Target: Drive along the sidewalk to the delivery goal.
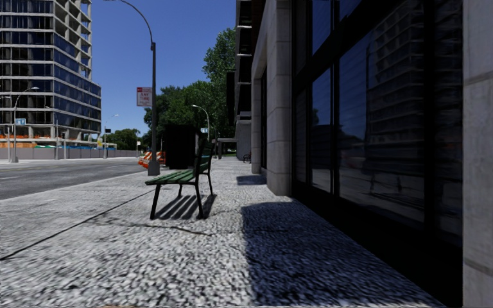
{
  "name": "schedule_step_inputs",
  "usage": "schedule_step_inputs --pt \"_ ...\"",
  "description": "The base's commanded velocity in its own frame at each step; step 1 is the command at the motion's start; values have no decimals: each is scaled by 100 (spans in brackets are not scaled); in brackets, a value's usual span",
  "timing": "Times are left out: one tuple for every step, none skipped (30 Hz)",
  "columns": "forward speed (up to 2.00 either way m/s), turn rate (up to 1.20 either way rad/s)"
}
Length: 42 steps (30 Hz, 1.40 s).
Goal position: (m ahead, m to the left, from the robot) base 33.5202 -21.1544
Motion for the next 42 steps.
schedule_step_inputs --pt "200 0" --pt "200 0" --pt "200 0" --pt "200 0" --pt "200 0" --pt "200 0" --pt "200 0" --pt "200 0" --pt "200 0" --pt "200 0" --pt "200 0" --pt "200 0" --pt "200 0" --pt "200 0" --pt "200 0" --pt "200 0" --pt "200 0" --pt "200 0" --pt "200 0" --pt "200 0" --pt "200 0" --pt "200 0" --pt "200 0" --pt "200 0" --pt "200 0" --pt "200 0" --pt "200 0" --pt "200 0" --pt "200 0" --pt "200 0" --pt "200 0" --pt "200 0" --pt "200 0" --pt "200 0" --pt "200 0" --pt "200 0" --pt "200 0" --pt "200 0" --pt "200 0" --pt "200 0" --pt "200 0" --pt "200 0"
